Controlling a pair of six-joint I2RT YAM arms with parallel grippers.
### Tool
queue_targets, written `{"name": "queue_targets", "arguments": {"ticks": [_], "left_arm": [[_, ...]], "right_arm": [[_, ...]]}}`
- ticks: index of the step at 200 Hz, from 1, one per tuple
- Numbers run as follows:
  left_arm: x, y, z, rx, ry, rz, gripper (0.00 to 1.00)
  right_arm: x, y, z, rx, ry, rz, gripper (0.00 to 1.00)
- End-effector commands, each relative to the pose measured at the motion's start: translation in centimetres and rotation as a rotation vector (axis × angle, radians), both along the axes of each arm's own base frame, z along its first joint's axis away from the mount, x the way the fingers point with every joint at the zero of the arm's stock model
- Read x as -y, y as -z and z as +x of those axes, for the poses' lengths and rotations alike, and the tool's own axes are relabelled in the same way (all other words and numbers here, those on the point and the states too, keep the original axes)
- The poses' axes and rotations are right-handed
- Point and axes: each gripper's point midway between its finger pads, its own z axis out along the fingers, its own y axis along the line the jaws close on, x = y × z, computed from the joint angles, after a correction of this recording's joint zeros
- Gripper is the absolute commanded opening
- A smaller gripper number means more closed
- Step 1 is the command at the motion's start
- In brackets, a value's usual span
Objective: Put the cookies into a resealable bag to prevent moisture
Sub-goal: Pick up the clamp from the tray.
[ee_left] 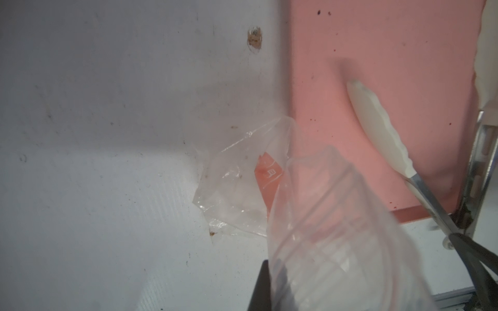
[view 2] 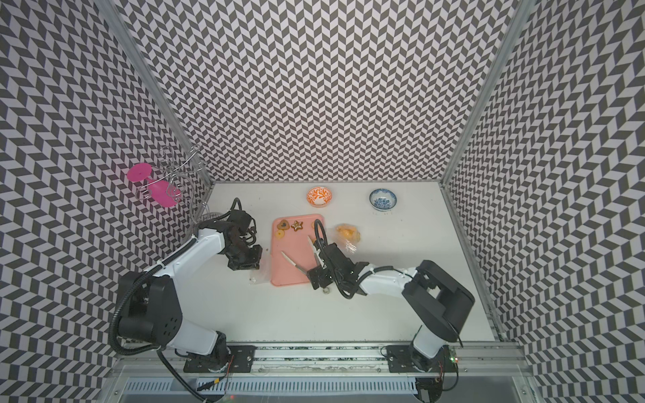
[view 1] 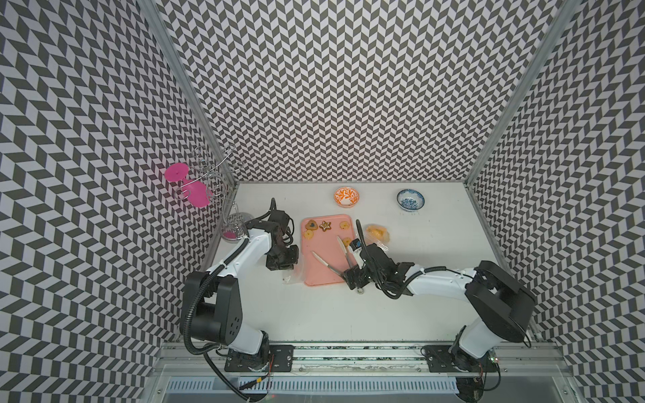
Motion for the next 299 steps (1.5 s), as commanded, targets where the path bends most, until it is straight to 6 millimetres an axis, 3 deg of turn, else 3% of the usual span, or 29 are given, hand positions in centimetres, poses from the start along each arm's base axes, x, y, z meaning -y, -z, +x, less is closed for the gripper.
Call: {"name": "queue_targets", "arguments": {"ticks": [1,57,95,159,183,198,266,299], "left_arm": [[0.5,-0.8,1.2,0.039,0.009,-0.035,0.0],[1.3,-0.4,1.8,0.031,0.014,-0.089,0.0],[1.5,-0.4,2.4,0.031,0.023,-0.106,0.0],[2.4,-0.4,3.1,0.03,0.041,-0.179,0.02],[2.7,-0.7,3.5,0.044,0.038,-0.204,0.03],[3.1,-0.7,3.6,0.045,0.04,-0.235,0.04],[3.0,-1.0,4.0,0.056,0.035,-0.265,0.08],[3.1,-1.1,4.0,0.059,0.036,-0.268,0.08]], "right_arm": [[-2.2,-1.5,1.7,0.103,-0.023,0.033,0.92],[-4.0,-0.7,1.7,0.146,-0.065,-0.014,0.87],[-3.9,-0.1,1.9,0.169,-0.071,-0.044,0.84],[-4.4,0.1,2.5,0.211,-0.094,-0.06,0.53],[-4.3,-1.1,2.3,0.225,-0.091,-0.03,0.38],[-4.2,-2.0,2.2,0.237,-0.093,-0.009,0.34],[-2.4,-5.5,2.2,0.254,-0.051,0.027,0.27],[-0.2,-6.3,3.7,0.224,-0.003,-0.02,0.27]]}}
